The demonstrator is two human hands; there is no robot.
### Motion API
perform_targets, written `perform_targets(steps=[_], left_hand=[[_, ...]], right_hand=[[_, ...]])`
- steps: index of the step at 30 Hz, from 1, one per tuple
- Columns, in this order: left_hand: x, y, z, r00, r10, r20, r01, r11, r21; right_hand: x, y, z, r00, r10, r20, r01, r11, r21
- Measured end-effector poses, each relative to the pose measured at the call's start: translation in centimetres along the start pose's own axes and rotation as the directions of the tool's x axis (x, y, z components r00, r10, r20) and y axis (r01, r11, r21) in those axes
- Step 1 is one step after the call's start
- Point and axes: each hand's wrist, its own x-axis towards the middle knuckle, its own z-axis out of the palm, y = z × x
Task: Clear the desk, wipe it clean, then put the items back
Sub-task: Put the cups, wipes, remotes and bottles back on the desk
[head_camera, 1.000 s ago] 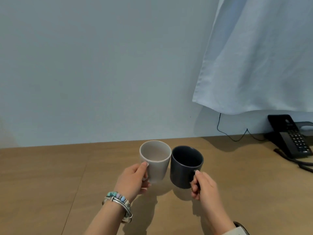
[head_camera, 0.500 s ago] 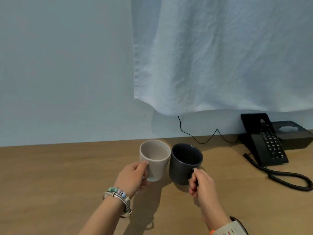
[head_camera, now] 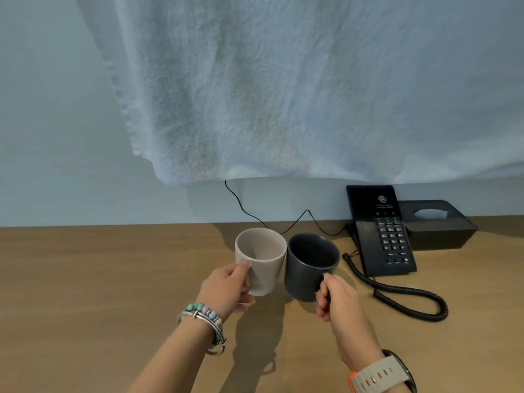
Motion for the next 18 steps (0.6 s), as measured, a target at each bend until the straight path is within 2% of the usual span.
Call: perform_targets(steps=[5, 10, 14, 18], left_hand=[[-0.1, 1.7, 3.5, 0.999, 0.033, 0.026, -0.034, 0.999, 0.025], [-0.2, 3.6, 8.4, 0.997, 0.068, 0.037, -0.069, 0.996, 0.049], [-0.1, 4.7, 14.0, 0.998, 0.066, 0.022, -0.067, 0.998, 0.023], [-0.6, 6.5, 21.4, 1.0, 0.029, -0.005, -0.029, 0.999, -0.03]], right_hand=[[2.0, -0.7, -3.4, 0.991, 0.1, -0.087, -0.101, 0.995, -0.014], [3.2, -0.7, -8.0, 0.997, -0.041, -0.063, 0.044, 0.998, 0.051], [5.8, -1.1, -13.5, 0.998, -0.065, 0.002, 0.065, 0.994, 0.085], [8.4, -1.5, -20.8, 0.995, -0.1, 0.028, 0.1, 0.995, 0.011]])
